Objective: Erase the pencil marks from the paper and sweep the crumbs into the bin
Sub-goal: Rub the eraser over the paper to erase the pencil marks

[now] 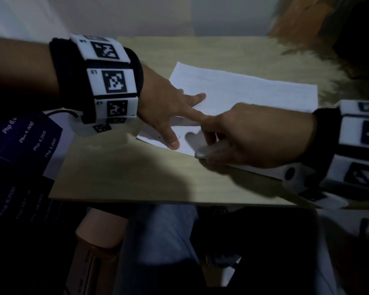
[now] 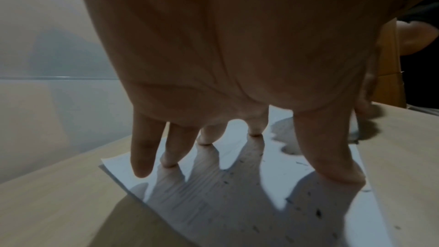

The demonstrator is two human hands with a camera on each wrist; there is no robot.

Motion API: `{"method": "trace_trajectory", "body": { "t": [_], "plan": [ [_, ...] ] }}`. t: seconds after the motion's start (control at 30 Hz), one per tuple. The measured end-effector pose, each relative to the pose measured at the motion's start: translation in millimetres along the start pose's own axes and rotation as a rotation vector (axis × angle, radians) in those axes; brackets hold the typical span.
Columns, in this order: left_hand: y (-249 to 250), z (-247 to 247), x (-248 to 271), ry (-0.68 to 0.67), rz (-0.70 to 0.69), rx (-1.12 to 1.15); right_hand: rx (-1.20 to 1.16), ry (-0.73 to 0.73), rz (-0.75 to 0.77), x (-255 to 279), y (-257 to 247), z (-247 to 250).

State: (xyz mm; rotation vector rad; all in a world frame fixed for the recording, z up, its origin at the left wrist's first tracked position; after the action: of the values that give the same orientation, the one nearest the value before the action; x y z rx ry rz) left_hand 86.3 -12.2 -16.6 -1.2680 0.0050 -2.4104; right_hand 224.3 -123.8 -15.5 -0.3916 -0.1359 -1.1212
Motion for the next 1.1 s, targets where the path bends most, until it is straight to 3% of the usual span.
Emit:
{"method": "trace_trajectory", "body": {
  "t": [0.13, 0.2, 0.3, 0.37, 0.53, 0.63, 0.7, 0.83, 0.97, 1.03, 1.1],
  "plan": [
    [-2, -1, -3, 0.012, 0.019, -0.028, 0.002, 0.055, -0.131, -8, 22, 16],
    [-2, -1, -3, 0.013, 0.015, -0.033, 0.074, 0.114, -0.114, -5, 18, 10],
    [-1, -1, -2, 0.005, 0.000, 0.001, 0.011, 0.024, -0.005, 4, -3, 0],
    [-2, 0, -3, 0.008, 0.002, -0.007, -0.051, -0.033, -0.047, 0, 4, 9],
    [-3, -1, -3, 0.018, 0.011, -0.015, 0.087, 0.130, -0.132, -4, 15, 10],
    [-1, -1, -1, 0.001, -0.003, 0.026, 0.024, 0.044, -0.003, 5, -6, -1],
    [-1, -1, -1, -0.001, 0.005, 0.026, -0.025, -0.021, -0.031, 1, 0, 6],
    [-2, -2, -2, 0.009, 0.034, -0.003, 0.037, 0.099, -0.146, -6, 22, 13],
    [-3, -2, -3, 0.016, 0.017, 0.016, 0.037, 0.046, -0.018, 5, 1, -3],
    [-3, -2, -4, 0.014, 0.021, 0.012, -0.011, -0.018, -0.057, 3, 6, 4],
    [-3, -2, -3, 0.006, 0.027, 0.002, 0.000, 0.015, -0.121, -2, 17, 13]
  ]
}}
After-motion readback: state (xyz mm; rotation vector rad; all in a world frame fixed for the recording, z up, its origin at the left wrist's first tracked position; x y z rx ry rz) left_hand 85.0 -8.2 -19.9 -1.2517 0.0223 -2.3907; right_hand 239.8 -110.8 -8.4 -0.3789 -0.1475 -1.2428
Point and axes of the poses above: each hand's wrist, its own x-axis away from the middle knuckle, its own z-axis out of the back of the hand, y = z × x, the point moved 2 cm from there along -x, towards the middle knuckle, and after that the axes turned 6 degrees about -y, right-handed, at the moved point
